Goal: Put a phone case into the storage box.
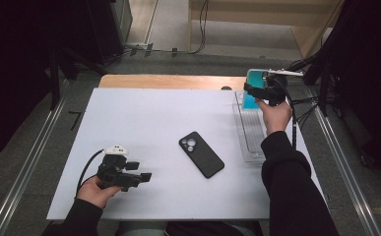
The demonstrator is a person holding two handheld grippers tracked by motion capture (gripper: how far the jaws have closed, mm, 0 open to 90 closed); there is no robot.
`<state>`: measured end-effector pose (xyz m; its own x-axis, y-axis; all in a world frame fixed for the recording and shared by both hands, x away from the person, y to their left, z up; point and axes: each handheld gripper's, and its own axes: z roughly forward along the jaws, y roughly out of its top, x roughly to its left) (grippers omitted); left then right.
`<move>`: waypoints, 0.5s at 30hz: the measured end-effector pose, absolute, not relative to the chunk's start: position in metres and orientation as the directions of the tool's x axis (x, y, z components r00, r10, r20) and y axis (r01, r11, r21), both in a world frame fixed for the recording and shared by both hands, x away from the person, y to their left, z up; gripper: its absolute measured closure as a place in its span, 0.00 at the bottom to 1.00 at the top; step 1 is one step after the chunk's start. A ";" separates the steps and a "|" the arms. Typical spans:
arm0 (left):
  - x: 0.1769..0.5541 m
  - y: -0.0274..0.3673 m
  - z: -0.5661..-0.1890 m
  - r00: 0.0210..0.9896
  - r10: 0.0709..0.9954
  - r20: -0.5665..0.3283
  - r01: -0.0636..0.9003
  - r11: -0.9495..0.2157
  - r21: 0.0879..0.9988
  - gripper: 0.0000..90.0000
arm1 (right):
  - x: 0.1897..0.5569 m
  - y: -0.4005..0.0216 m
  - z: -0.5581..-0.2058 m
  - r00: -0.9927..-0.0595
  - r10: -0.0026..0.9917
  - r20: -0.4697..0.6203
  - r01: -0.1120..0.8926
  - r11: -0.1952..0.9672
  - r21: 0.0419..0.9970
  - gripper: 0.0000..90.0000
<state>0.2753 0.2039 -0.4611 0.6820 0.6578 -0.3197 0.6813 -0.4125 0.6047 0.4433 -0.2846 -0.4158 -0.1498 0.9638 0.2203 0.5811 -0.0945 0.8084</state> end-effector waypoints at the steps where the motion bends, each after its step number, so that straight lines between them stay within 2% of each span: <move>1: 0.275 0.204 -0.461 0.683 0.658 -0.318 0.681 -0.415 0.603 0.31 | 0.445 -0.284 -0.418 -0.146 0.965 0.220 0.581 -0.096 0.808 0.18; 12: 0.276 0.203 -0.462 0.683 0.658 -0.318 0.682 -0.418 0.599 0.31 | 0.467 -0.282 -0.441 -0.116 0.969 0.217 0.603 -0.105 0.791 0.17; 15: 0.277 0.204 -0.463 0.682 0.657 -0.322 0.684 -0.417 0.598 0.31 | 0.472 -0.281 -0.447 -0.099 0.973 0.207 0.636 -0.098 0.765 0.17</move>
<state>0.2767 0.2040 -0.4626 0.6817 0.6572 -0.3216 0.6844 -0.4175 0.5977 0.4724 -0.2811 -0.4472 -0.0987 0.9734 0.2066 0.6364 -0.0979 0.7651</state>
